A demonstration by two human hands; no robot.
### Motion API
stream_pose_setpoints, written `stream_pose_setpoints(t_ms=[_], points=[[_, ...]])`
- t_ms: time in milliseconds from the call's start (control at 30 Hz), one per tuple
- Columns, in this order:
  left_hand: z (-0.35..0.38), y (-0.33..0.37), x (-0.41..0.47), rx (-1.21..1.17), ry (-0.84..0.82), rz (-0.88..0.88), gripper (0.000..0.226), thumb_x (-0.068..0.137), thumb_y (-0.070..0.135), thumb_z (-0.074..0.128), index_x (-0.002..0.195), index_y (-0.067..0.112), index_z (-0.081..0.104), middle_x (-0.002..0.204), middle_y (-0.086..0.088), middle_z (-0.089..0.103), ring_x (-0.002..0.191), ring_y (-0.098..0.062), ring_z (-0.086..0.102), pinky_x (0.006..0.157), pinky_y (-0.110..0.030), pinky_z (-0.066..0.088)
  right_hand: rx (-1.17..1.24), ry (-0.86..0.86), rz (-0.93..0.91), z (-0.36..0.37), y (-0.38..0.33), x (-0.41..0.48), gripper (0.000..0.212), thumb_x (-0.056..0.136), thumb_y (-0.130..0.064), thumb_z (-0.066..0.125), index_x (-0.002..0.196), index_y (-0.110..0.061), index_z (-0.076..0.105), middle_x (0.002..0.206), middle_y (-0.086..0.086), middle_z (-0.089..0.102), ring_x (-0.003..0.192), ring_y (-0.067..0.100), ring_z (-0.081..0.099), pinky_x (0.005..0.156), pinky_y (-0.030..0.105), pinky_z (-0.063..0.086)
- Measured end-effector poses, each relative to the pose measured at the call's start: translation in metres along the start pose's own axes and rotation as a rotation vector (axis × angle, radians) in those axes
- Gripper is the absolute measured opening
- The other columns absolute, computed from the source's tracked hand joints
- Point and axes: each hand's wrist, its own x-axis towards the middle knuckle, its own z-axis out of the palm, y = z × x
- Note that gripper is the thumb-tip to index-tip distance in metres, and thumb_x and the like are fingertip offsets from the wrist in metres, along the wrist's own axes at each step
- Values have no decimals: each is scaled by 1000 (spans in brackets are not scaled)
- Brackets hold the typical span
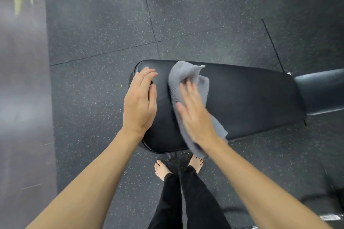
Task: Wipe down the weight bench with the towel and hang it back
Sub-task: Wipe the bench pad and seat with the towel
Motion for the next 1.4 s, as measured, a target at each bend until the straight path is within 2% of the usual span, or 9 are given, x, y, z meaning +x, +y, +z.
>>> stream_pose_setpoints(t_ms=[267, 400, 533, 700, 900, 1067, 1200, 1300, 1400], points=[[-2, -4, 0, -37, -15, 32, 46, 105, 17, 40, 146, 0, 50, 157, -11, 47, 148, -22, 42, 123, -45, 33, -203, 6, -209, 17, -11, 8, 55, 106, -32, 30, 161, -26, 22, 171, -4, 13, 158, 12, 3, 126, 41, 10], [5, -4, 1, 208, -47, 69, 49, 103, 23, 43, 147, 0, 50, 159, -14, 45, 148, -28, 41, 128, -43, 24, -198, 73, 100, -35, 68, 40, 53, 108, -22, 33, 160, -15, 26, 170, 8, 7, 158, 25, 1, 126, 51, 9], [9, -5, 2, 215, -6, 44, 47, 102, 17, 41, 144, -2, 51, 156, -16, 48, 149, -31, 41, 128, -43, 24, 2, 91, 273, -55, 92, 54, 52, 108, -17, 38, 158, -27, 26, 171, -4, -3, 156, 15, -12, 127, 49, 0], [6, -4, 1, 4, 73, 32, 55, 102, 24, 37, 153, 3, 39, 161, -12, 42, 153, -23, 35, 125, -41, 30, -3, 10, 128, -22, 32, 48, 58, 109, -24, 35, 161, -27, 9, 171, -6, -5, 155, 13, -16, 126, 50, -5], [2, -5, 1, -104, 102, 12, 58, 103, 25, 35, 156, 3, 33, 168, -12, 27, 156, -16, 27, 122, -20, 25, -104, -44, -213, 27, -40, 45, 52, 109, -34, 32, 160, -28, 24, 172, -3, 7, 158, 18, -6, 126, 41, 0], [16, 6, 7, 309, -31, 29, 60, 104, 35, 35, 156, 4, 36, 169, -18, 24, 158, -33, 20, 128, -48, 22, -175, 30, -82, -1, 9, 74, 54, 106, -35, 31, 159, -26, 27, 170, -2, 14, 158, 24, 4, 125, 50, 8], [40, 18, 28, 533, -102, 24, 55, 104, 33, 36, 147, 1, 48, 163, -20, 38, 155, -35, 30, 128, -50, 21, -166, 53, 154, -64, 125, 82, 57, 108, -40, 29, 161, -28, 13, 171, -6, 8, 158, 20, 2, 125, 55, 8], [51, 18, 36, 706, -146, 20, 55, 105, 33, 34, 147, 0, 47, 161, -21, 40, 155, -34, 31, 128, -51, 18, 75, 84, 357, -104, 183, 65, 64, 99, -46, 40, 156, -45, 10, 156, -31, 23, 150, 15, 24, 122, 56, 21], [52, 20, 36, 785, -161, 18, 54, 105, 30, 32, 148, 1, 46, 161, -21, 40, 155, -34, 31, 127, -51, 18, 194, -2, 249, -102, 187, 44, 67, 98, -44, 40, 156, -47, 7, 158, -43, 3, 152, -2, 10, 126, 53, 11]])
